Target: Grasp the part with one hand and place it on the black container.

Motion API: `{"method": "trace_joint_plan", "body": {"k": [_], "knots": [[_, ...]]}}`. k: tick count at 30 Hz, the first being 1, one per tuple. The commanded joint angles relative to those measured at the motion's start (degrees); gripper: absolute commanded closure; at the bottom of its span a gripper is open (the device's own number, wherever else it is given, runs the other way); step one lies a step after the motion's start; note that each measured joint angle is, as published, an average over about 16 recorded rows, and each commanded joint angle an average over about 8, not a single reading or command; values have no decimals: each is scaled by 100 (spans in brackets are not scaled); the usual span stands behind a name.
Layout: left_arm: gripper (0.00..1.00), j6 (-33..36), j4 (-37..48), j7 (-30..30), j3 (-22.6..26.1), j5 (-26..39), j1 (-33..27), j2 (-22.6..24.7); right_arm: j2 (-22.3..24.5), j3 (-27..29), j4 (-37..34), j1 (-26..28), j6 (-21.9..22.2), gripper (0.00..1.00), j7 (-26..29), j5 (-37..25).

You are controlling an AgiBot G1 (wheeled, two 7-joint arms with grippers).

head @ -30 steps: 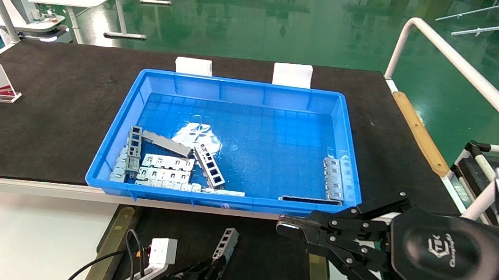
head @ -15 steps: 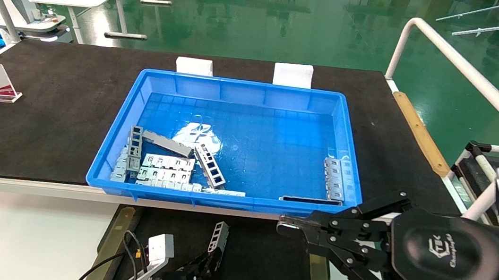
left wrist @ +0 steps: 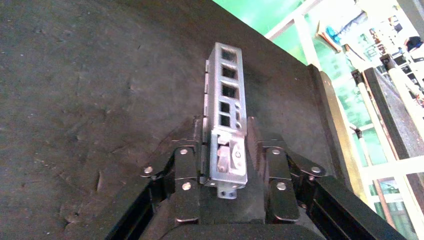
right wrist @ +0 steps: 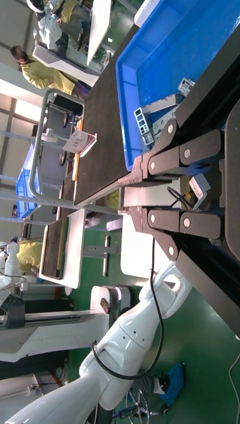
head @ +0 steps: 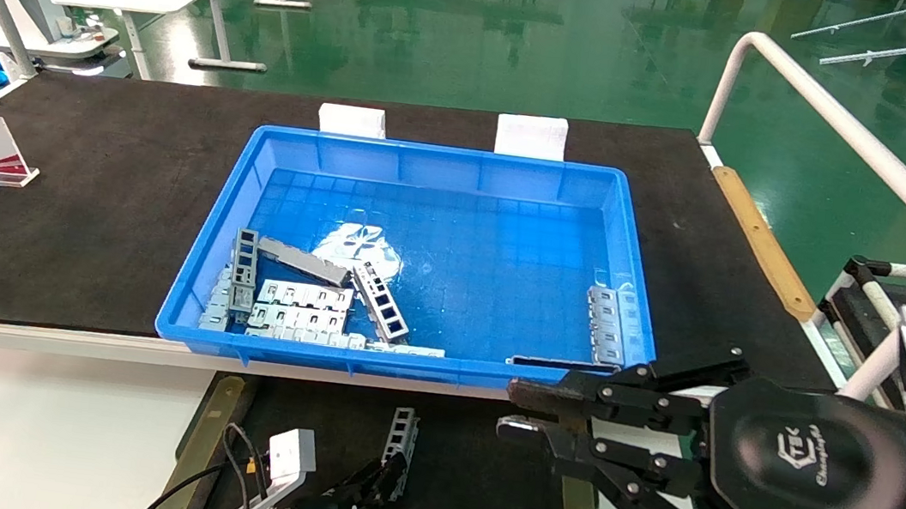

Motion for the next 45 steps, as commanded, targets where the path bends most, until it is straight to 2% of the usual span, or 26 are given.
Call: {"method": "trace_joint_plan", "body": {"k": [1, 10, 20, 34, 45], "knots": [[0, 22, 26, -9, -1, -10, -5, 10, 0, -1, 0, 0, 0, 0, 0, 0], [0, 410, -423, 258, -1, 206, 94, -368, 1, -3, 0, 1, 1, 0, -2, 2], [0, 1483, -1126, 570, 90, 483, 274, -1213, 3, -6, 0, 1, 3, 0, -3, 4], [0, 2891, -2436, 239, 207, 425, 433, -2755, 4, -11, 0, 2, 5, 0, -5, 7], [0, 3545, -2711, 394, -64, 232, 406, -3284, 6, -14, 0, 3, 6, 0, -7, 10]]}}
